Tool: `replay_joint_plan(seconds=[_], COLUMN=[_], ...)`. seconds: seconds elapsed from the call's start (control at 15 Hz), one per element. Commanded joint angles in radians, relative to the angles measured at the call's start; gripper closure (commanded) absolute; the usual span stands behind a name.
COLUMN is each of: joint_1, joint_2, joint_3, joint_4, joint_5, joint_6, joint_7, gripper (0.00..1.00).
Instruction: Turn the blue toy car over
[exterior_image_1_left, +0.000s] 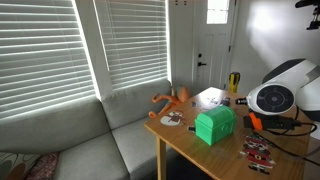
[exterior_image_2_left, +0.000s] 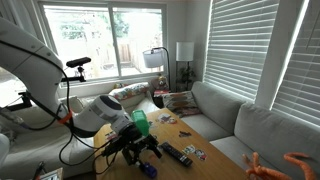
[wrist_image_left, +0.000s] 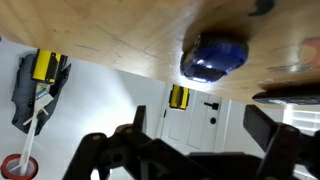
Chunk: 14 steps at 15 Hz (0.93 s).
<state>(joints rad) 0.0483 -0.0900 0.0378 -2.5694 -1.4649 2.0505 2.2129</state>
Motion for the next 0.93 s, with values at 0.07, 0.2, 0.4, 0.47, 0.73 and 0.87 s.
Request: replay_joint_plan(seconds=[0.07,0.2,0.4,0.47,0.73,0.87], joint_1=[-0.026,-0.044,-0.077,-0.087,-0.130,-0.105], joint_2=[-0.095,-0.152,-0.249,-0.278,-0.374,-0.418], joint_3=[-0.041,-0.073,-0.135,-0.161,-0.274,-0.361], joint_4=[-0.030,-0.044,-0.062,-0.065,-0.073,-0.085], joint_5=[0.035,0.051,0.097,0.129,0.257,0.349], joint_6=[0.093,0.154,0.271,0.316,0.556,0.654], joint_7=[-0.009,-0.025,-0.086,-0.131,-0.338,-0.501], gripper=[0.00,0.00,0.00,0.00,0.00,0.00])
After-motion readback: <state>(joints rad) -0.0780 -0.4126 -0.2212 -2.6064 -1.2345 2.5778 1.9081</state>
